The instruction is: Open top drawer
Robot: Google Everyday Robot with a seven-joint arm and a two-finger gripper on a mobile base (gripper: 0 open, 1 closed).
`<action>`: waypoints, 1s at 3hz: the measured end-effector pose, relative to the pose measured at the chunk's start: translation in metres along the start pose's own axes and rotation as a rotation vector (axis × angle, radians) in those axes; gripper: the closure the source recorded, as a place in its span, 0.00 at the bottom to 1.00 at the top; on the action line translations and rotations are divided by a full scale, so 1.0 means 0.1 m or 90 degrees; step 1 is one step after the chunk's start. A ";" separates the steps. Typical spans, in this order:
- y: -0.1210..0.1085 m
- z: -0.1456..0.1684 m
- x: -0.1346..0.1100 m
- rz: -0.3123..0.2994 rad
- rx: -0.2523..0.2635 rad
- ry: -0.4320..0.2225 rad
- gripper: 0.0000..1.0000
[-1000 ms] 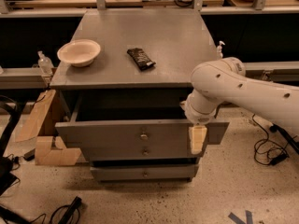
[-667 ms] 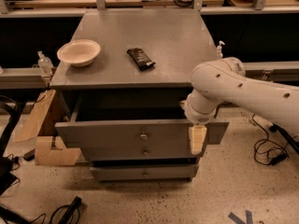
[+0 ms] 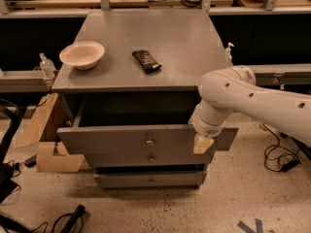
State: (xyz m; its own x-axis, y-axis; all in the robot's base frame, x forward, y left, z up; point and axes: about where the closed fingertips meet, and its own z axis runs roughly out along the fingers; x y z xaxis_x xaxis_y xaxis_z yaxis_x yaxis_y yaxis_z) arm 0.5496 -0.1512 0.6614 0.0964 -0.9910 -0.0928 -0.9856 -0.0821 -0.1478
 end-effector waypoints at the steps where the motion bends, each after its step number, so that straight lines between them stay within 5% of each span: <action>1: 0.35 0.00 0.02 0.037 -0.028 0.003 0.72; 2: 0.36 -0.06 0.02 0.040 -0.030 0.003 0.96; 3: 0.35 -0.14 0.01 0.040 -0.030 0.003 1.00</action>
Offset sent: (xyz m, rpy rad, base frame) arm -0.1315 -0.0114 -0.0168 0.0109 0.1908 -0.2019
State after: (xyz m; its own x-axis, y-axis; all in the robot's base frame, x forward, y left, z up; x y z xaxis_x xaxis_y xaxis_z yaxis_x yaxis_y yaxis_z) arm 0.5130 -0.1564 0.6701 0.0330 -0.9948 -0.0958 -0.9952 -0.0239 -0.0953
